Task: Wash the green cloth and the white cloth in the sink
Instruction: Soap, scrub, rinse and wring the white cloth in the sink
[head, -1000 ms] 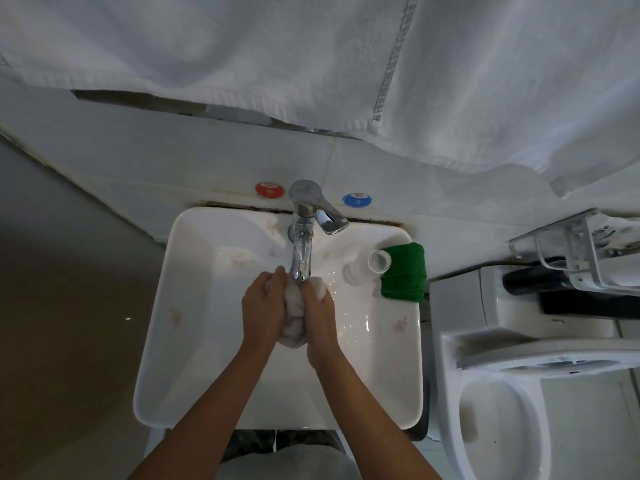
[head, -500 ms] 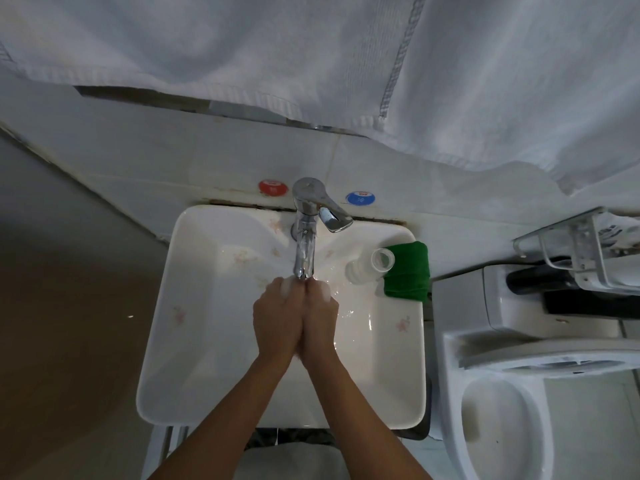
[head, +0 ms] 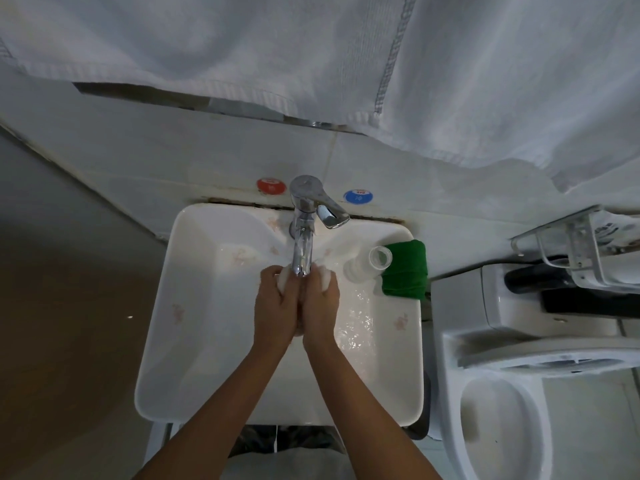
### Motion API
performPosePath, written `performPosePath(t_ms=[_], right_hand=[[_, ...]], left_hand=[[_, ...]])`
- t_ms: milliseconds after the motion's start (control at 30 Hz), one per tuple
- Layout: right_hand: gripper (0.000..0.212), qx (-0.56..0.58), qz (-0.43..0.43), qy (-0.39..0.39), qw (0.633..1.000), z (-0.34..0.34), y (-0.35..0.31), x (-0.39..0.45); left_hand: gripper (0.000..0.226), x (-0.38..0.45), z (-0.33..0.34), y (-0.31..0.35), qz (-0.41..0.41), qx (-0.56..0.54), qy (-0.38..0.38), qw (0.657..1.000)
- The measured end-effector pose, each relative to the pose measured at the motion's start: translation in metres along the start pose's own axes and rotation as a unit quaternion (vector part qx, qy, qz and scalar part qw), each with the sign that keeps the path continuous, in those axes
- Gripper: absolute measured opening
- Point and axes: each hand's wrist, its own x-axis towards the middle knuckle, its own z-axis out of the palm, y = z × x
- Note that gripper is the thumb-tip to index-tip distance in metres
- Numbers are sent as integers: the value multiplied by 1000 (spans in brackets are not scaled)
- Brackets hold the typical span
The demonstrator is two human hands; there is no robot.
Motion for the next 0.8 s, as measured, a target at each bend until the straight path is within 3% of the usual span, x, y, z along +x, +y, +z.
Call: performPosePath(t_ms=[100, 300, 467, 533, 633, 733, 800], right_hand=[[13, -20, -25, -33, 999, -6, -2, 9], [31, -59, -53, -98, 992, -18, 0, 8], [25, -53, -59, -164, 983, -29, 8, 6], [36, -58, -41, -157, 985, -29, 7, 5], [22, -86, -44, -71, 993, -32, 1, 15], [16, -69, -41, -6, 997, -39, -6, 25], [6, -101, -34, -17, 994, -42, -7, 30]], left_hand=[[31, -7, -4, -3, 24, -27, -32, 999], [16, -5, -19, -1, 50, 19, 15, 998], [49, 11, -28, -3, 17, 41, 13, 999], [49, 13, -29, 1, -20, 49, -20, 998], [49, 11, -32, 3, -77, 1, -110, 991], [78, 6, -39, -1, -140, 24, -204, 969], [63, 6, -46, -3, -142, 39, -258, 955]])
